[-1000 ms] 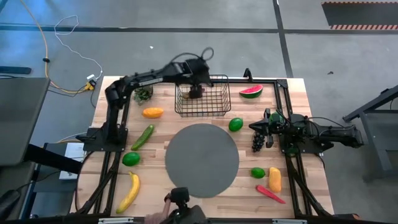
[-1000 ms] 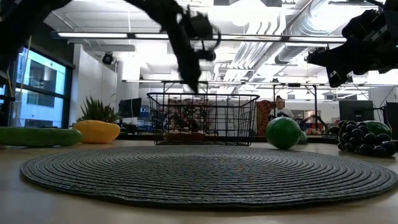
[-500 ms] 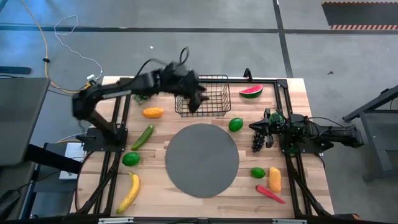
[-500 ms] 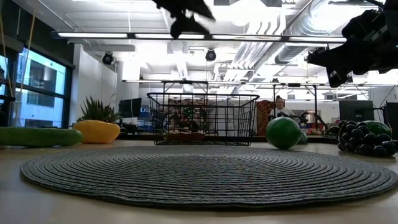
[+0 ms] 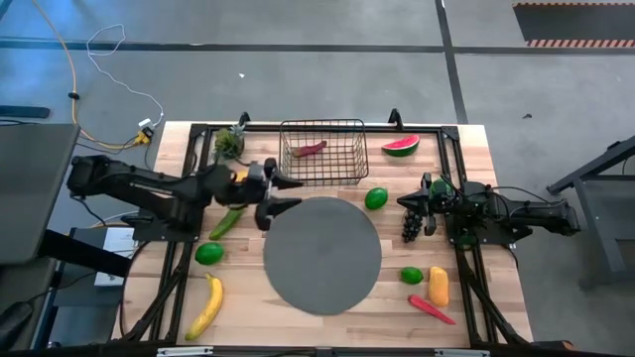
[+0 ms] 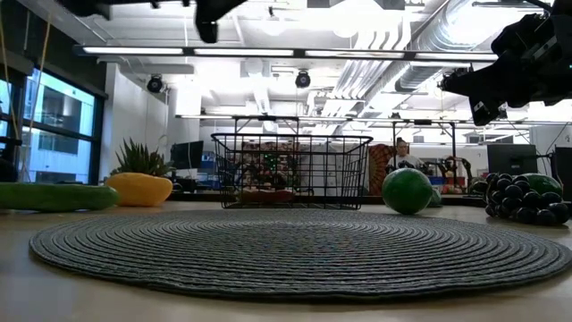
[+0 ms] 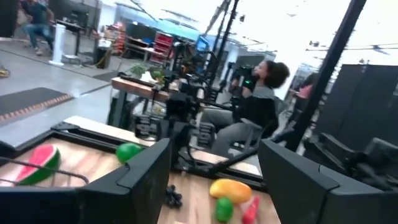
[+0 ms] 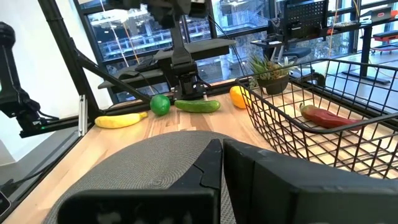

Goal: Build produce basket
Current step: Put the black grapes into the black wire basket

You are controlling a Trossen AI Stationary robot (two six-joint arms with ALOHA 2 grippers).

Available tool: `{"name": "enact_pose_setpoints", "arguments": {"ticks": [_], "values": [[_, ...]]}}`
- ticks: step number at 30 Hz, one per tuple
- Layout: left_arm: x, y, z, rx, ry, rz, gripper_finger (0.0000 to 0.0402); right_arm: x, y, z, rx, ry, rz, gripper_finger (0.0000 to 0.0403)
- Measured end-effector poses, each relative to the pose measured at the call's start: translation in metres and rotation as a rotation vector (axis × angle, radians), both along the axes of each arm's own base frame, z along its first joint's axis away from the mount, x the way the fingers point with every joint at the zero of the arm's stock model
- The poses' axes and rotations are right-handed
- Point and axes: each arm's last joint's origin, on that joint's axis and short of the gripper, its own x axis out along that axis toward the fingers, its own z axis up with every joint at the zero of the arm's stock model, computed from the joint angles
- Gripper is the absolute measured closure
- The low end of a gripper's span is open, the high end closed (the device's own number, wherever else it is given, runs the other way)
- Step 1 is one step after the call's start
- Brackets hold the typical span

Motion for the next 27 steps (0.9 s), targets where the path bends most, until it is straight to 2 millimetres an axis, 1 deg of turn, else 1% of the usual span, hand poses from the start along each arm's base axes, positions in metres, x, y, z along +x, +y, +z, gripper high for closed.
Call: {"name": "enact_pose_setpoints", "arguments": {"ticks": [3,7,9,11,13,19,24,27], "values": [[-0.008,-0.005,-0.001,0.032,0.000,-0.018,0.0172,0.000,0.000,0.000,0.000,0.000,0.000,0.0402],[-0.012,-0.009,0.000,0.110,0.006,-0.020,0.0172,0.000,0.000,0.000,0.000,0.000,0.000,0.0402],[-0.013,-0.008,-0.002,0.095,0.030,0.030,0.0172,0.000,0.000,0.000,0.000,0.000,0.000,0.0402],[-0.014,-0.006,-0.005,0.036,0.064,0.090,0.0172,0.000,0.000,0.000,0.000,0.000,0.000,0.0402],[-0.014,-0.004,-0.007,0.020,0.086,0.110,0.0172,0.000,0.000,0.000,0.000,0.000,0.000,0.0402],[-0.015,-0.007,-0.006,0.074,0.084,-0.028,0.0172,0.000,0.000,0.000,0.000,0.000,0.000,0.0402],[-0.016,-0.001,-0.001,0.074,0.036,-0.003,0.0172,0.000,0.000,0.000,0.000,0.000,0.000,0.0402],[-0.016,0.001,-0.002,0.075,0.045,0.017,0.0172,0.000,0.000,0.000,0.000,0.000,0.000,0.0402]]}}
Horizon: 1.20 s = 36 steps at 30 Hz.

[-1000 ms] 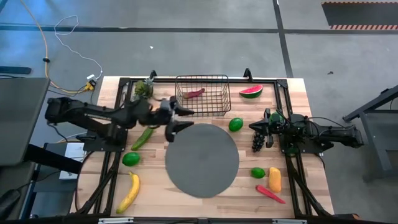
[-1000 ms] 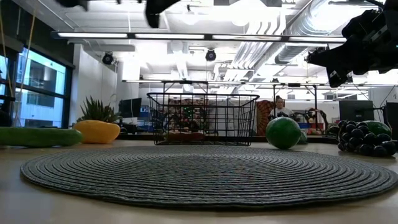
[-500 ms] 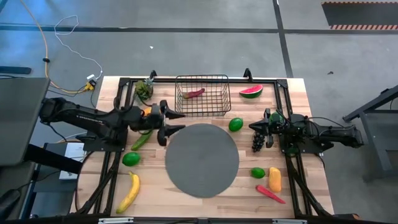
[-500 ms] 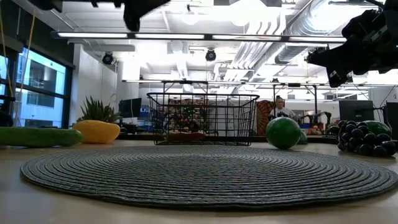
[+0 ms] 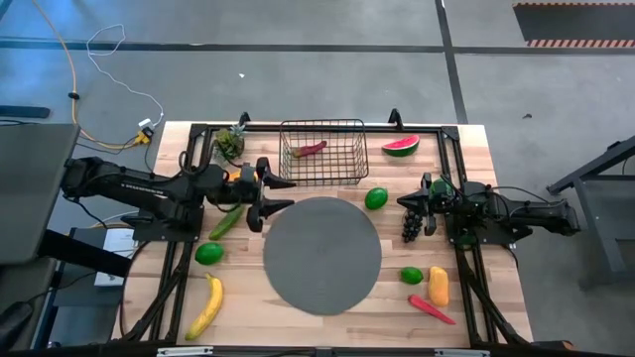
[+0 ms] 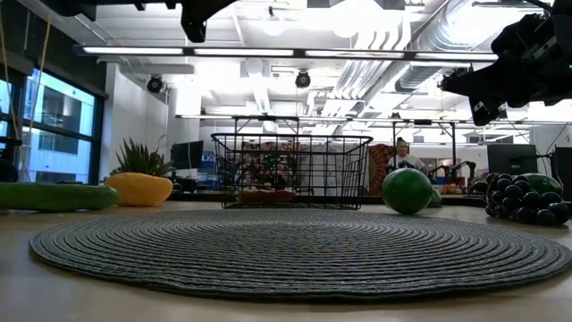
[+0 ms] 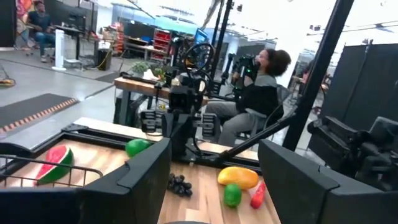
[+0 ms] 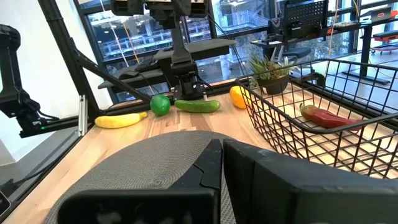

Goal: Build produce basket
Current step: Put the black grapes into the black wire basket

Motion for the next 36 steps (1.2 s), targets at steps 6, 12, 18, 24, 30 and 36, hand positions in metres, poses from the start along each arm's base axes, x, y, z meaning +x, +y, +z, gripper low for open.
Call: {"name": "enact_pose_setpoints", "arguments": {"ticks": [6,12,18,24,30,36], "values": [[0.001,0.001,-0.008,0.033,0.077,0.037,0.0172,0.000,0.000,0.000,0.000,0.000,0.000,0.0402],[0.001,0.004,-0.007,-0.034,0.055,0.129,0.0172,0.000,-0.001,0.000,-0.060,0.002,-0.021,0.0402],[0.000,0.004,-0.006,-0.010,0.057,0.139,0.0172,0.000,-0.001,0.004,0.039,-0.050,-0.023,0.0402],[0.000,0.004,-0.006,-0.010,0.058,0.134,0.0172,0.000,-0.001,0.010,0.285,-0.124,-0.013,0.0402],[-0.003,0.003,-0.003,-0.008,0.042,0.107,0.0172,-0.003,-0.003,0.025,0.400,-0.306,-0.064,0.0402],[-0.017,0.000,0.013,0.001,-0.036,0.028,0.0172,-0.013,-0.003,0.058,0.259,-0.585,-0.050,0.0402]]}}
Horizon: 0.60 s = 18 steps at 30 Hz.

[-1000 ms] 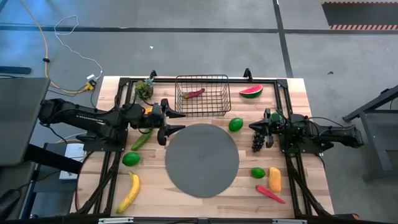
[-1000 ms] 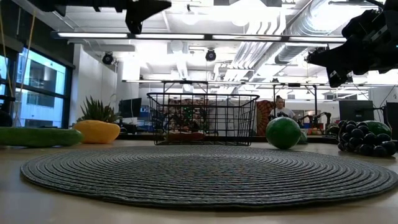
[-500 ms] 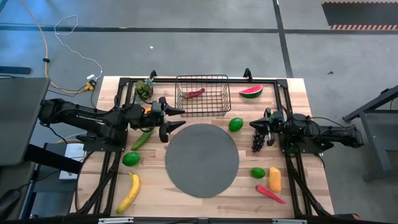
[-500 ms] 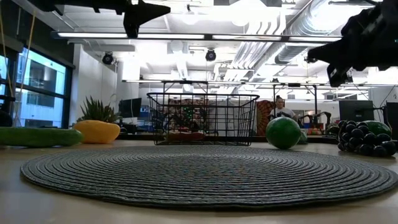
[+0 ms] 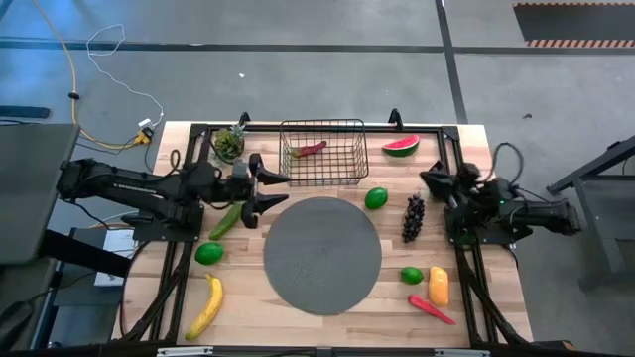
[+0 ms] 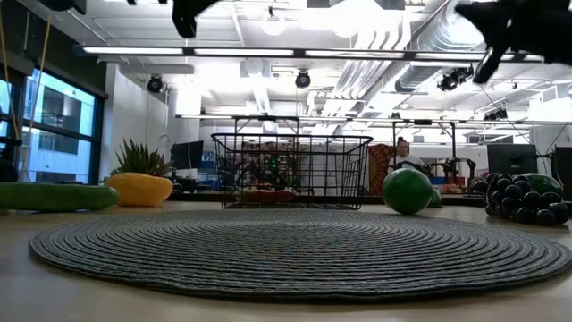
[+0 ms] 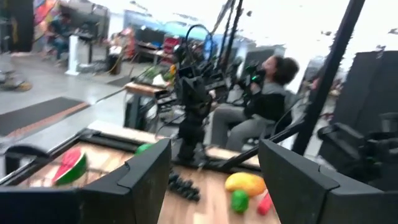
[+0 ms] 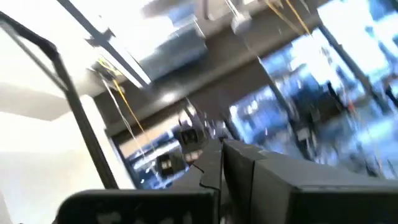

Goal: Build produce basket
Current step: Put the black grapes into the black wire basket

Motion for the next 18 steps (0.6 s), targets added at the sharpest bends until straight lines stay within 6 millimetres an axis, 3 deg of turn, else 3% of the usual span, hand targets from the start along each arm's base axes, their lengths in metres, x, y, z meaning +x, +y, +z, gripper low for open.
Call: {"name": "enact_pose_setpoints", "arguments": {"ticks": [4,10,18], "values": [[-0.012,0.002,0.009,0.008,-0.057,-0.016,0.0172,0.001,0.000,0.023,-0.070,0.053,-0.052,0.0402],[-0.034,0.004,-0.010,-0.006,-0.073,0.048,0.0189,0.014,-0.001,0.049,-0.040,0.165,-0.037,0.0402],[-0.046,0.003,-0.023,-0.015,-0.078,0.072,0.0208,0.037,-0.003,0.060,-0.043,0.300,-0.049,0.0402]]}}
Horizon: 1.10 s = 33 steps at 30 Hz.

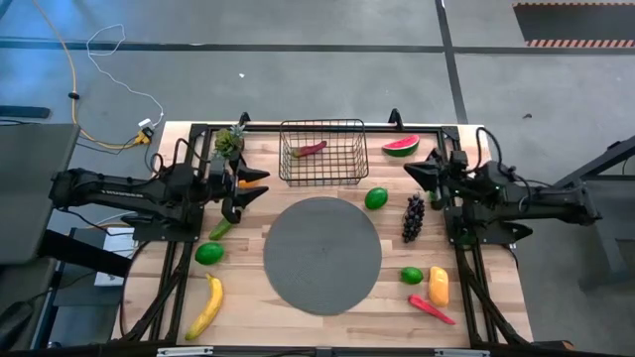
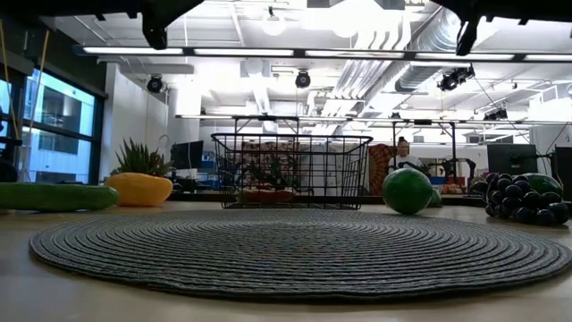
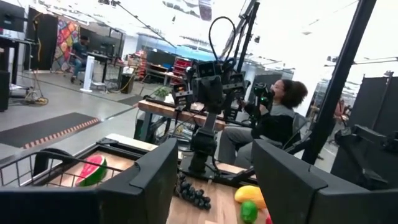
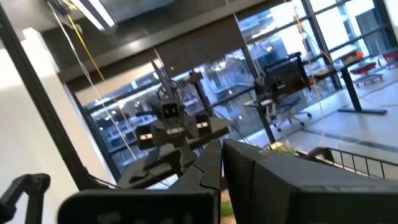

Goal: Build produce basket
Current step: Put the black grapes into the black wire basket

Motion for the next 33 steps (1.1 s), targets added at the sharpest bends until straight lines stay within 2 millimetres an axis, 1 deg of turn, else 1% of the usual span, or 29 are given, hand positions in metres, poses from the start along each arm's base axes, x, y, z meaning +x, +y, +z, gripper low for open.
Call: {"name": "enact_pose_setpoints", "arguments": {"ticks": [6,9,11,14,16,19,21,24,28,33], "values": [[0.000,0.000,0.001,0.002,-0.012,0.000,0.0211,0.017,-0.001,0.002,0.026,0.072,0.011,0.0402],[0.000,0.000,0.001,0.001,-0.012,0.004,0.0209,0.022,-0.002,0.003,0.053,0.145,0.000,0.0401],[0.000,0.000,0.001,0.000,-0.012,0.010,0.0209,0.022,-0.004,0.003,0.110,0.230,-0.019,0.0393],[0.000,0.001,0.001,-0.003,-0.013,0.022,0.0209,0.019,-0.006,0.001,0.232,0.411,-0.041,0.0363],[0.000,0.001,0.001,-0.003,-0.013,0.027,0.0209,0.014,-0.005,-0.003,0.349,0.545,-0.065,0.0331],[0.000,0.001,0.001,-0.003,-0.013,0.029,0.0209,0.006,-0.004,-0.016,0.530,0.725,-0.121,0.0278],[0.000,0.001,0.001,-0.004,-0.012,0.029,0.0209,0.004,-0.003,-0.024,0.623,0.802,-0.141,0.0245],[0.000,0.001,0.000,-0.004,-0.004,0.029,0.0209,0.003,-0.002,-0.037,0.759,0.865,-0.175,0.0204],[0.000,0.001,0.000,-0.004,-0.004,0.029,0.0209,0.001,-0.002,-0.050,0.916,0.944,-0.255,0.0172],[0.000,0.001,0.000,-0.007,-0.004,0.042,0.0209,0.001,-0.002,-0.061,0.996,1.045,-0.350,0.0167]]}}
